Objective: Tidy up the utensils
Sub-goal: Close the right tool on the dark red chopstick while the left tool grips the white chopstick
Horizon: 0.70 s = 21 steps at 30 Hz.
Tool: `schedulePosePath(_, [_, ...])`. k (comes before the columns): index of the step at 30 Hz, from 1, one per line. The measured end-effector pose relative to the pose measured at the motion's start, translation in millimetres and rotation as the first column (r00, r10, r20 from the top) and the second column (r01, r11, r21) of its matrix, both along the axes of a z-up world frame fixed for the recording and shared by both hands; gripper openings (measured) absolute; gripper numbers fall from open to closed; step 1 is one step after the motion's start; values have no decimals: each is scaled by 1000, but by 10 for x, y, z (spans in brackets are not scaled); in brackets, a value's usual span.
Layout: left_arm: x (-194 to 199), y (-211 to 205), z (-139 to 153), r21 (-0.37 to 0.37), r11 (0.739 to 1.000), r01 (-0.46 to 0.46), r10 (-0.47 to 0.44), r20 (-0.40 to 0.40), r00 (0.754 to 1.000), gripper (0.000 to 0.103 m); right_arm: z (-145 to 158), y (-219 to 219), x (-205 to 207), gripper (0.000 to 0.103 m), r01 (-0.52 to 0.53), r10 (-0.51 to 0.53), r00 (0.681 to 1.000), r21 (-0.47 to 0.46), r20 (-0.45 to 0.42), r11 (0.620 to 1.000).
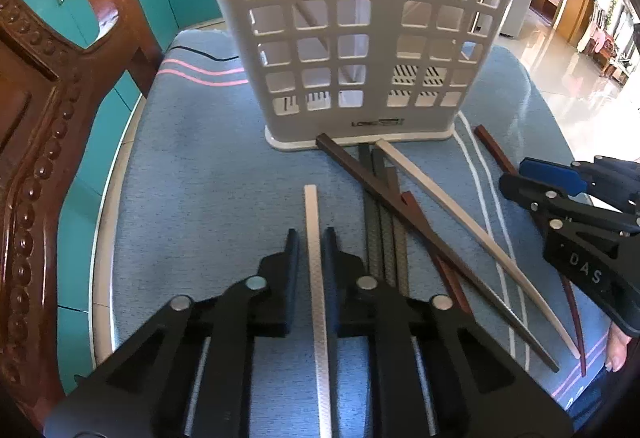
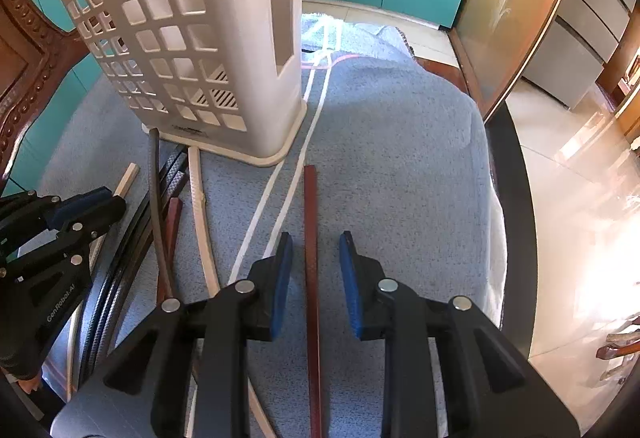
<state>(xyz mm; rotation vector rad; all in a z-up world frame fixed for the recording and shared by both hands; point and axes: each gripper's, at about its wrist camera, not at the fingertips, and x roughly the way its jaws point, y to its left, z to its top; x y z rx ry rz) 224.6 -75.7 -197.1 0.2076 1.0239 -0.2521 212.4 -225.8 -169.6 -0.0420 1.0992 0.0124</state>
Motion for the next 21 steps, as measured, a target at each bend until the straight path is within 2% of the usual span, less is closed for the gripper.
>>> schedulePosePath(3, [-14, -39, 4, -4, 1000, 1, -1, 0, 1000, 9, 0, 18, -9, 24, -6, 6, 1000, 2, 0, 1000])
schedulePosePath(5, [-16, -43, 5, -4, 1000, 0, 0, 2, 1000, 8, 8, 38, -21, 15, -12, 12, 1000, 10, -1, 1000])
schedulePosePath(8, [-11, -38, 0, -13, 1000, -4, 3, -1, 1000, 8, 14, 87, -42, 9, -24, 24, 1000, 11, -3, 1000])
schedulePosePath(21, [47, 111, -15, -25, 1000, -10, 10, -6, 1000, 8, 20, 189, -94, 9, -24, 24, 1000, 12, -3, 1000])
